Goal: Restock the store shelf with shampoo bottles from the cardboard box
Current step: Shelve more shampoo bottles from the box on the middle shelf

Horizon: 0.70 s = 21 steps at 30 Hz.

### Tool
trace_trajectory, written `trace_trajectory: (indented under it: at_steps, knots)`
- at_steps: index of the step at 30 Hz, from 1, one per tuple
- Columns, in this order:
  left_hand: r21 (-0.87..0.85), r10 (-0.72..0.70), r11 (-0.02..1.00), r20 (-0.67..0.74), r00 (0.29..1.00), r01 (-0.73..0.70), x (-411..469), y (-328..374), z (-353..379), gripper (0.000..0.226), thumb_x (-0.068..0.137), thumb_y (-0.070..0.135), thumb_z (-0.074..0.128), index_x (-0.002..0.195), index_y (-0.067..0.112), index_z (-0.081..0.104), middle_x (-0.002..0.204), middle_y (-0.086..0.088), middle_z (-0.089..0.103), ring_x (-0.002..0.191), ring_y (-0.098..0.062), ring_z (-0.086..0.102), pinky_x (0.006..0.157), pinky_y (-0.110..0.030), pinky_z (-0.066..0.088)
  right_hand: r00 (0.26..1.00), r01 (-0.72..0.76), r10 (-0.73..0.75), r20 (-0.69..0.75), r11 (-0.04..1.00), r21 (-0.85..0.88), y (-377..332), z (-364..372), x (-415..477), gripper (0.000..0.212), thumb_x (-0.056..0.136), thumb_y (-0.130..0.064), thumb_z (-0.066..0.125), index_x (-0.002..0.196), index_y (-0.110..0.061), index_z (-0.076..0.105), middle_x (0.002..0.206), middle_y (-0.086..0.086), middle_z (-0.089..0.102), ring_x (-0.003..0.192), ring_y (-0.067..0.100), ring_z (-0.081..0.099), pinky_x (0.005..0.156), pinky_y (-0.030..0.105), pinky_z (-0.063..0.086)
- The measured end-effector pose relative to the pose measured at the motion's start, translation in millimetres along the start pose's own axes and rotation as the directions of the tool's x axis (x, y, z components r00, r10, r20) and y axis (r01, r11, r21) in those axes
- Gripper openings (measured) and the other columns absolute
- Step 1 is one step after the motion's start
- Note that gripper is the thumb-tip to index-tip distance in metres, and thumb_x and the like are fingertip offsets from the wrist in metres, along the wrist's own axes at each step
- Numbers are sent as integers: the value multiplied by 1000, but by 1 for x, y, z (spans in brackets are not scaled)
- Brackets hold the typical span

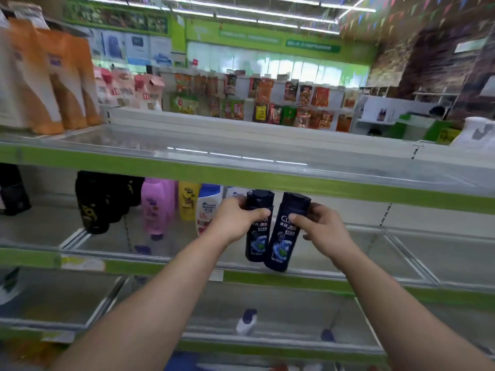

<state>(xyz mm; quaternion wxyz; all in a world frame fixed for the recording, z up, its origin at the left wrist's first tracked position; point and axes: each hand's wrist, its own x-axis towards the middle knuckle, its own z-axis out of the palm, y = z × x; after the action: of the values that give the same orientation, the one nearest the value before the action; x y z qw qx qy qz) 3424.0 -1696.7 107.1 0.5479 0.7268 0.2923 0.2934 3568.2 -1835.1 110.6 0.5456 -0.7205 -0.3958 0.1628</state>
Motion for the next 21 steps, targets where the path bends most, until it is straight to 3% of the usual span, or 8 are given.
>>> trace_trajectory:
  at_steps: [4,7,10,13,15,17,21]
  knots:
    - [-3,-21,1000,-39,999,21,15,-5,1,33,83,30,78,113,26,65,106,7,68,91,-10,62,87,-34,51,999,-27,25,-41,998,-59,4,-4,33,15,90,-21,72,104,-18,70,100,-4,74,84,12,66,71,28,48]
    - [4,-44,999,-75,996,44,19,-10,5,30,83,29,78,108,29,62,103,7,66,91,-12,61,88,-35,52,989,-135,126,-82,985,-109,12,-9,61,31,87,-36,74,107,-13,74,111,3,73,78,13,62,75,27,42]
    - [16,-64,998,-133,989,67,21,-13,11,31,82,28,78,109,27,63,103,6,67,96,-15,63,94,-41,53,978,-201,205,-30,903,-379,18,-16,90,48,95,-49,58,125,-13,67,134,7,63,113,24,59,88,28,41]
    - [-7,-91,996,-189,978,91,25,-16,18,27,81,27,79,103,28,64,106,3,71,92,-10,65,94,-42,54,971,-119,218,93,787,-606,28,-21,106,45,108,-39,33,149,-24,43,154,6,44,140,29,42,106,30,35]
    - [-22,-90,996,-216,972,88,26,-18,22,27,80,26,80,103,27,66,105,5,73,94,-11,67,94,-42,54,957,-77,237,165,760,-646,29,-21,116,44,109,-36,27,152,-28,37,159,3,36,146,25,33,112,28,26]
    - [-41,-85,996,-236,968,77,26,-19,27,27,81,25,80,104,28,66,102,8,72,94,-9,66,93,-40,54,925,-129,310,221,800,-585,33,-18,130,50,108,-42,29,152,-20,35,161,3,32,148,22,27,114,26,20]
    - [-26,-57,998,-257,965,52,23,-23,36,27,83,26,78,106,26,65,102,8,71,94,-5,65,83,-31,53,916,-123,344,209,733,-669,50,-5,161,58,107,-50,24,152,-16,33,162,5,28,148,24,28,114,28,22]
